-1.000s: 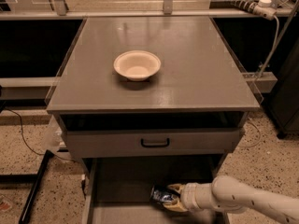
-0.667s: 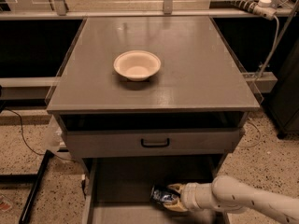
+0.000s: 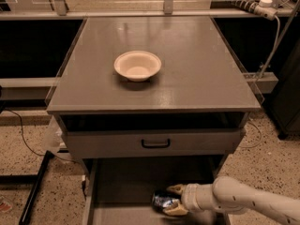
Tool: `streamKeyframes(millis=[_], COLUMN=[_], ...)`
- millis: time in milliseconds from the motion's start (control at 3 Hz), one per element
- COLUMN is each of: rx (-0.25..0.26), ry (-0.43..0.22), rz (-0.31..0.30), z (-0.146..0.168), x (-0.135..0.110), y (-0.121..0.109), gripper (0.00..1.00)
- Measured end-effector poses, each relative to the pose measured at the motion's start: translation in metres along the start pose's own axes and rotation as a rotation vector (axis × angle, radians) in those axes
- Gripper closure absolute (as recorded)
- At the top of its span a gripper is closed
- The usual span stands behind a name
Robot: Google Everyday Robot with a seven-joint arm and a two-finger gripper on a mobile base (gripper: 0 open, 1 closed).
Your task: Place pepsi can into middle drawer
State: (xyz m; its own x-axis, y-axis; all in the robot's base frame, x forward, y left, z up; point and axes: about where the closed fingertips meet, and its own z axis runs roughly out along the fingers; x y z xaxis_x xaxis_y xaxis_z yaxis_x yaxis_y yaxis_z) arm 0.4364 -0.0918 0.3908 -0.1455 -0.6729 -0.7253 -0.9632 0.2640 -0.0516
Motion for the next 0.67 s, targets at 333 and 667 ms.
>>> streamKeyframes(millis=[333, 667], rx=[0.0, 0.0], ry=[0.0, 0.0], rz=[0.0, 0.0], z=[0.0, 0.0], x=[0.0, 0.0], y=[0.0, 0.0], gripper=[0.0, 0.0])
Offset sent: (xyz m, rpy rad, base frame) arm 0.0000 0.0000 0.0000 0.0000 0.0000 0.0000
